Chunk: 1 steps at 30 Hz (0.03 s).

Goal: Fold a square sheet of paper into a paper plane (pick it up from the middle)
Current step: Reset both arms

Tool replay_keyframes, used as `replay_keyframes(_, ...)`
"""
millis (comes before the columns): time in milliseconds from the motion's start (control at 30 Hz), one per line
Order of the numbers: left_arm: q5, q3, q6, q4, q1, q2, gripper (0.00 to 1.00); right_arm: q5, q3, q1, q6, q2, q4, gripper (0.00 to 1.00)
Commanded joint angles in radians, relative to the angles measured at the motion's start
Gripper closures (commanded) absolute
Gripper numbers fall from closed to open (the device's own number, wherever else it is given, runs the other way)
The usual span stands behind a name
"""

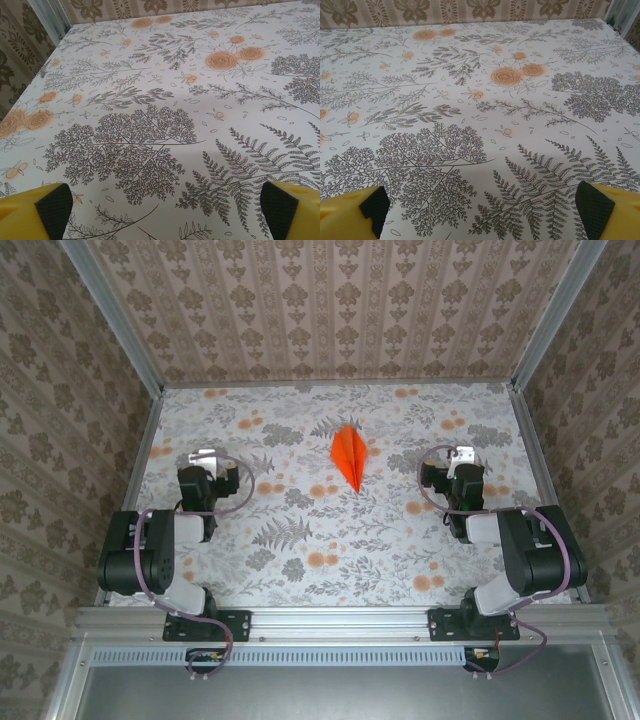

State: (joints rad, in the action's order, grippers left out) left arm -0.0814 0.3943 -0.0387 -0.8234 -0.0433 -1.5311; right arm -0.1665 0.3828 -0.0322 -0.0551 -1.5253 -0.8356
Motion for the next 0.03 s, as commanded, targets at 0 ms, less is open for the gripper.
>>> replay_keyframes(0, 0.017, 0.014, -0.016, -0.023, 0.007, -0.005, 0.00, 0.022, 0.014, 0.004, 0.005, -0.003, -0.040, 0.00)
